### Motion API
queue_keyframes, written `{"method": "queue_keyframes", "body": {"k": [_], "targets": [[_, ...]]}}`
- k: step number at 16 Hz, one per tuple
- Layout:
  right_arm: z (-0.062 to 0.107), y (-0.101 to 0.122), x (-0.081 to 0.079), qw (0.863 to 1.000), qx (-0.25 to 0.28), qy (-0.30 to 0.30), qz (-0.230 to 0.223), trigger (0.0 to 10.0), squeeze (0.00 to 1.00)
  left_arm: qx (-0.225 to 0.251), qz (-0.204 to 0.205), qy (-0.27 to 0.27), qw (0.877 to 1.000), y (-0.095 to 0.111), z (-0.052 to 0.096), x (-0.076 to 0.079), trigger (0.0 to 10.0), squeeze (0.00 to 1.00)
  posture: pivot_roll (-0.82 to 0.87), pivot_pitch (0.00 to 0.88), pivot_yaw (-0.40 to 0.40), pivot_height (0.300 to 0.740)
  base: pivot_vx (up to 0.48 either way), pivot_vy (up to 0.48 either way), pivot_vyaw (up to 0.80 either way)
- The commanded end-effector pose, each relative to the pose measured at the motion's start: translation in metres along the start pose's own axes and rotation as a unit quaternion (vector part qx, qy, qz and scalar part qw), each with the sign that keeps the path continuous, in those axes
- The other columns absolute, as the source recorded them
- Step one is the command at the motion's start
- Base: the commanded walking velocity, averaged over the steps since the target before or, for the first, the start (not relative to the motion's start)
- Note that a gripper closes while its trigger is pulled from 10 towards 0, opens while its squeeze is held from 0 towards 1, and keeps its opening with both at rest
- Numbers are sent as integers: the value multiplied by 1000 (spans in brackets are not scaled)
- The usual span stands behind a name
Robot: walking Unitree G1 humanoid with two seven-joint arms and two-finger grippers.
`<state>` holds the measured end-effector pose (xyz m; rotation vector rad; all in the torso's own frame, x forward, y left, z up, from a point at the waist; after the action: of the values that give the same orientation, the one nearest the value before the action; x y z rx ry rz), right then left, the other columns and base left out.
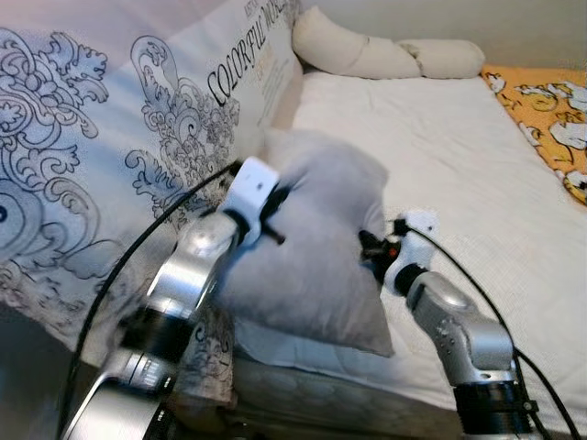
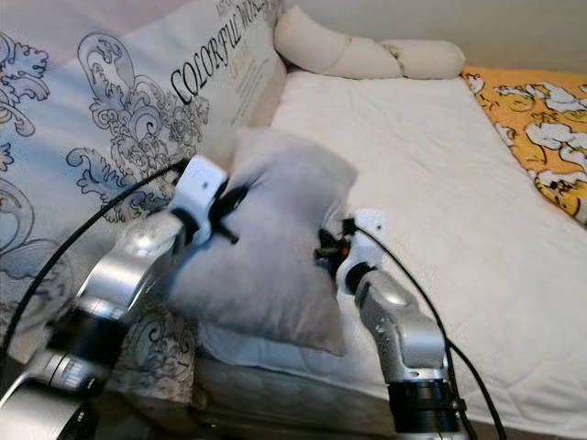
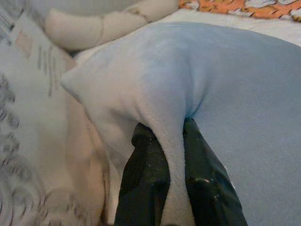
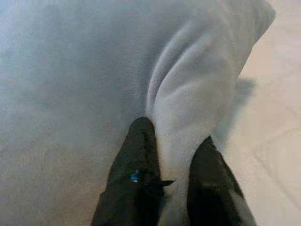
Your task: Clean up the room
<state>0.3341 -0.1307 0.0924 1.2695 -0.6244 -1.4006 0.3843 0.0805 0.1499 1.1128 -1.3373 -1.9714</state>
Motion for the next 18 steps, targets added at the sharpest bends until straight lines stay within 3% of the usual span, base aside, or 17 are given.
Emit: {"method": "queue_keyframes", "body": {"k": [1, 4, 8, 11, 13, 14, 18], "targets": [[-1, 13, 7, 1000, 23, -14, -2, 10000, 1000, 25, -21, 3, 999, 17, -10, -7, 10000, 0, -51, 0, 31, 740, 0, 0, 0], [0, 16, 7, 1000, 27, 1, 2, 10000, 1000, 28, -20, 13, 999, 23, -24, -11, 10000, 0, -54, 0, 29, 740, 0, 0, 0], [5, 27, 9, 999, 39, 34, 5, 10000, 1000, 23, -9, 63, 998, 31, -41, -20, 10000, 0, -61, 0, 27, 740, 0, 0, 0], [9, 34, 5, 997, 47, 64, 13, 10000, 1000, 23, 16, 91, 995, 34, -45, -24, 10000, 0, -66, 0, 31, 740, 0, 0, 0], [16, 40, -2, 992, 42, 114, 47, 10000, 1000, 25, 34, 123, 991, 37, -46, -30, 10000, 0, -69, 0, 36, 740, 0, 0, 0], [27, 42, -10, 981, 33, 174, 76, 10000, 1000, 27, 22, 138, 990, 39, -47, -32, 10000, 0, -70, 0, 38, 740, 0, 0, 0], [55, 55, -3, 963, 11, 253, 95, 10000, 1000, 35, -46, 108, 992, 41, -50, -19, 10000, 0, -74, 0, 45, 740, 0, 0, 0]]}}
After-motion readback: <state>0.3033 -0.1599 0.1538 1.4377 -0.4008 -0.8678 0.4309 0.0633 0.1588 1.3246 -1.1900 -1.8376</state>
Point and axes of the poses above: a point about 5 cm out from each wrist's last joint towards the gripper, its own z axis pointing back from the gripper into the wrist, its own y axis along the axis of the wrist's last joint, x = y × z, the point moved 4 cm from there along -z, pointing out of the wrist towards the gripper, and after that the axes turned 5 degrees about -z, right-handed, at the moved point
